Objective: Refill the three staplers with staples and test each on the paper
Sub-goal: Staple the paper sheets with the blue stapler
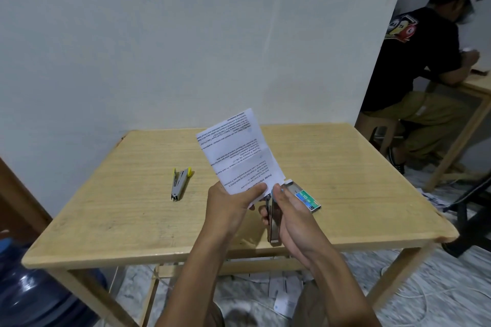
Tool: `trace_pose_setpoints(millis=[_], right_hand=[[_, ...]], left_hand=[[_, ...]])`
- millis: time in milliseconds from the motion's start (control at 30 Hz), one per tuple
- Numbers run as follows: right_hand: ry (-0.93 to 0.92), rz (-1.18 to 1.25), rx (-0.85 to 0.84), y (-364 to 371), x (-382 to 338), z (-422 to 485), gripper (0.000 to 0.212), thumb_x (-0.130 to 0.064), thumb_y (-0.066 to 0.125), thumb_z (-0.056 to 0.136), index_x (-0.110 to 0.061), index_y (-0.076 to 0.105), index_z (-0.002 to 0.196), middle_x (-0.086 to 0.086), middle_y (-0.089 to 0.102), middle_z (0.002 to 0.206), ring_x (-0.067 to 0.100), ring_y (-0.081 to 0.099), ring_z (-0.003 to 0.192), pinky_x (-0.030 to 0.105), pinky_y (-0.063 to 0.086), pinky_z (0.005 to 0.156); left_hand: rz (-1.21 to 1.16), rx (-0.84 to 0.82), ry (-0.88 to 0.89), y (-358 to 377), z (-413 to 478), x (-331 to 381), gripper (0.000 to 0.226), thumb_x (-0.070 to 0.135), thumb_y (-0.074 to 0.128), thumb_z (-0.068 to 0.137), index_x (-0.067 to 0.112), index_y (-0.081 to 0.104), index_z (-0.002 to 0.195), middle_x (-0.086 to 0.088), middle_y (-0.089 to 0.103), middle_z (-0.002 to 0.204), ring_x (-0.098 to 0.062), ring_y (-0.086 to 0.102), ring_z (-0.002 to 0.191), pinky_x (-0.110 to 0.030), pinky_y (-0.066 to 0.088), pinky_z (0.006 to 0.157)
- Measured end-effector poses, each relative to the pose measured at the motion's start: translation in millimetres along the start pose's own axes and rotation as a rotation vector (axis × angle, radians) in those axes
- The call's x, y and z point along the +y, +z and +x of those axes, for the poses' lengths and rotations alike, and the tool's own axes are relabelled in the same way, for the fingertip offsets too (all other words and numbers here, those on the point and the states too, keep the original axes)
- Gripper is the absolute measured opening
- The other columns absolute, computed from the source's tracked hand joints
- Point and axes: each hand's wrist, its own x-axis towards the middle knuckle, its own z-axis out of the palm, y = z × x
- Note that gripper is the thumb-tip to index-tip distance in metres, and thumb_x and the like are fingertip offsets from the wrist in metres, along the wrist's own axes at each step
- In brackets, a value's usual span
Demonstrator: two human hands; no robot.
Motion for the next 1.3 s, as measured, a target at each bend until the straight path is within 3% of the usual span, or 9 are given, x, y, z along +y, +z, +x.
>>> trace_pose_setpoints(millis=[200, 333, 633, 733, 867, 1000, 1133, 1200, 1300], right_hand=[[0.009, 0.068, -0.007, 1.1, -0.2, -0.5, 0.042, -0.037, 0.06, 0.085, -0.01, 0.061, 0.117, 0.006, 0.065, 0.087, 0.014, 0.053, 0.064, 0.026, 0.044, 0.058], [0.056, 0.083, -0.016, 3.4, 0.2, -2.2, 0.042, -0.036, 0.057, 0.089, -0.009, 0.061, 0.122, 0.003, 0.067, 0.084, 0.013, 0.052, 0.066, 0.027, 0.043, 0.062], [0.069, 0.115, 0.012, -4.4, -1.5, 2.1, 0.043, -0.035, 0.063, 0.085, -0.008, 0.066, 0.118, 0.014, 0.067, 0.105, 0.015, 0.056, 0.07, 0.027, 0.048, 0.064], [0.1, 0.065, -0.002, -7.0, -3.2, 4.7, 0.053, -0.042, 0.068, 0.077, -0.007, 0.067, 0.117, 0.014, 0.07, 0.097, 0.013, 0.057, 0.066, 0.024, 0.051, 0.061], [0.108, 0.051, -0.018, -4.9, -7.0, 7.5, 0.057, -0.043, 0.069, 0.077, -0.006, 0.065, 0.12, 0.015, 0.072, 0.116, 0.016, 0.061, 0.079, 0.027, 0.052, 0.066], [0.106, 0.064, 0.0, -3.8, -7.5, 7.8, 0.05, -0.038, 0.068, 0.079, -0.007, 0.067, 0.118, 0.014, 0.072, 0.115, 0.015, 0.063, 0.079, 0.023, 0.053, 0.062], [0.111, 0.097, 0.045, -6.3, -3.4, 9.2, 0.063, -0.043, 0.083, 0.067, -0.006, 0.069, 0.117, 0.017, 0.071, 0.112, 0.018, 0.06, 0.079, 0.023, 0.056, 0.062], [0.116, 0.133, 0.038, -5.2, -5.3, 7.2, 0.066, -0.042, 0.087, 0.066, -0.005, 0.069, 0.118, 0.018, 0.071, 0.11, 0.019, 0.063, 0.079, 0.024, 0.057, 0.062], [0.114, 0.189, 0.0, -0.8, -11.5, 3.0, 0.046, -0.027, 0.069, 0.08, -0.001, 0.066, 0.118, 0.016, 0.075, 0.098, 0.017, 0.073, 0.071, 0.024, 0.057, 0.057]], left_hand=[[0.1, 0.056, 0.069, -1.5, 0.4, 0.3, 0.016, 0.007, 0.081, 0.076, 0.013, 0.075, 0.09, 0.002, 0.077, 0.079, -0.007, 0.068, 0.064, -0.02, 0.051, 0.053], [0.118, 0.038, 0.113, 0.0, -1.2, 0.1, 0.016, 0.002, 0.079, 0.076, 0.013, 0.074, 0.088, 0.007, 0.075, 0.071, 0.001, 0.063, 0.054, -0.014, 0.046, 0.05], [0.106, -0.076, -0.031, -12.3, 0.5, -0.5, 0.025, 0.008, 0.082, 0.075, 0.014, 0.076, 0.099, 0.002, 0.078, 0.085, -0.004, 0.066, 0.06, -0.021, 0.049, 0.054], [0.101, -0.114, -0.053, -18.4, 2.7, 4.0, 0.023, 0.007, 0.082, 0.075, 0.01, 0.075, 0.097, -0.001, 0.077, 0.081, -0.007, 0.065, 0.058, -0.022, 0.05, 0.054], [0.122, -0.156, -0.059, -22.4, 4.2, 7.5, 0.021, 0.006, 0.081, 0.076, 0.007, 0.074, 0.096, 0.001, 0.074, 0.071, -0.01, 0.065, 0.057, -0.022, 0.049, 0.052], [0.147, -0.181, -0.061, -25.2, 6.0, 7.0, 0.023, 0.01, 0.082, 0.075, 0.008, 0.074, 0.097, 0.0, 0.074, 0.072, -0.011, 0.066, 0.06, -0.023, 0.049, 0.055], [0.101, -0.192, -0.068, -23.6, 4.5, 6.1, 0.024, 0.012, 0.08, 0.078, 0.01, 0.074, 0.101, 0.0, 0.077, 0.081, -0.013, 0.068, 0.067, -0.025, 0.051, 0.058], [0.027, -0.182, -0.094, -23.2, 4.1, 4.7, 0.026, 0.018, 0.079, 0.08, 0.014, 0.074, 0.106, -0.001, 0.078, 0.095, -0.017, 0.073, 0.082, -0.034, 0.057, 0.069], [-0.04, -0.19, -0.113, -23.9, 3.4, 5.0, 0.027, 0.021, 0.075, 0.083, 0.015, 0.073, 0.11, -0.004, 0.077, 0.105, -0.025, 0.073, 0.097, -0.046, 0.056, 0.089]])
